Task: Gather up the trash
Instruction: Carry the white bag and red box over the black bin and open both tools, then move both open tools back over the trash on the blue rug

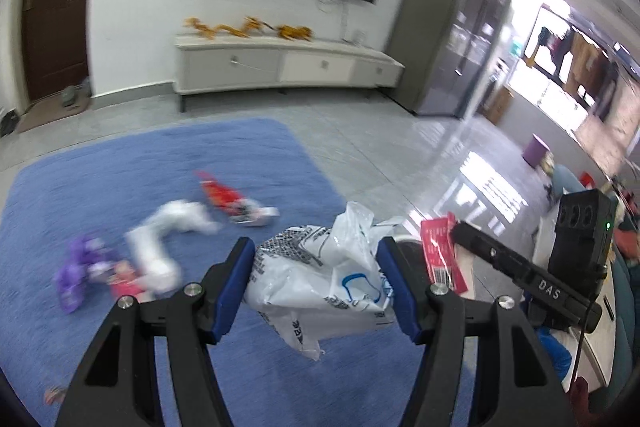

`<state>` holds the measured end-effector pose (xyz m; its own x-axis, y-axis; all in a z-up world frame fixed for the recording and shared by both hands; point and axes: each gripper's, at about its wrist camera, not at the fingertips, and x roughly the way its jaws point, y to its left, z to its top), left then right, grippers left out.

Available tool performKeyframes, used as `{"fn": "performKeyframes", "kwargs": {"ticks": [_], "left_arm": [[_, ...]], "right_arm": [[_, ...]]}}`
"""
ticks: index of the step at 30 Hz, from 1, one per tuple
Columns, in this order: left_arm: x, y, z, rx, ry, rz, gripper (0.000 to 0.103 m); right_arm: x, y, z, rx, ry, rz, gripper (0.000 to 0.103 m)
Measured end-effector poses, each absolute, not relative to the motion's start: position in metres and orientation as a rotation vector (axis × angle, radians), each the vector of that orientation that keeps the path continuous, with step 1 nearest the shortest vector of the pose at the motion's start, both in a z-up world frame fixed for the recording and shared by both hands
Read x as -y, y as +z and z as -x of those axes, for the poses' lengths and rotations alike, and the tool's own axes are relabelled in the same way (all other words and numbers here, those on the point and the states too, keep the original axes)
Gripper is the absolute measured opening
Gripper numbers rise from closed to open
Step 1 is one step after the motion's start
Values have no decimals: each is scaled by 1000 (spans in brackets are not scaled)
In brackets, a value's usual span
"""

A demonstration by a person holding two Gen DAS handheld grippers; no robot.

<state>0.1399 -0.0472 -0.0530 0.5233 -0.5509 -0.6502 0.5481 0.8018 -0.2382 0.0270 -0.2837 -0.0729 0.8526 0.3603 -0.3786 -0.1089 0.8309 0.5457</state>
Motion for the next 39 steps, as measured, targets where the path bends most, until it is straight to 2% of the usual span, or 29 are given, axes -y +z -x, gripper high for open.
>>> {"fn": "performKeyframes", "kwargs": {"ticks": [12, 19, 21, 22, 23, 24, 25, 32, 39], "left_arm": [[254, -112, -166, -951, -874, -137, 62], [342, -159, -168, -1054, -936, -177, 64], [357, -167, -170, -1077, -941, -176, 65], [364, -172, -171, -1092, -944, -171, 66], [370, -176, -172, -1107, -946, -164, 68], [375, -179, -172, -1117, -950, -158, 68], [380, -180, -174, -1123, -952, -156, 69], [391, -184, -169, -1140, -956, -148, 73], [377, -169, -162, -1120, -961, -123, 74]], "right_arm": [[437, -140, 9, -545, -192, -631, 30], [478, -184, 6, -605, -290, -700, 31], [486, -194, 3, -628, -312, -707, 31], [489, -198, 0, -638, -322, -712, 36], [492, -202, -1, -647, -334, -716, 40], [495, -205, -1, -654, -346, -719, 53], [497, -209, 1, -657, -354, -724, 58], [505, -218, 13, -660, -380, -753, 58], [501, -193, 32, -616, -413, -738, 58]]}}
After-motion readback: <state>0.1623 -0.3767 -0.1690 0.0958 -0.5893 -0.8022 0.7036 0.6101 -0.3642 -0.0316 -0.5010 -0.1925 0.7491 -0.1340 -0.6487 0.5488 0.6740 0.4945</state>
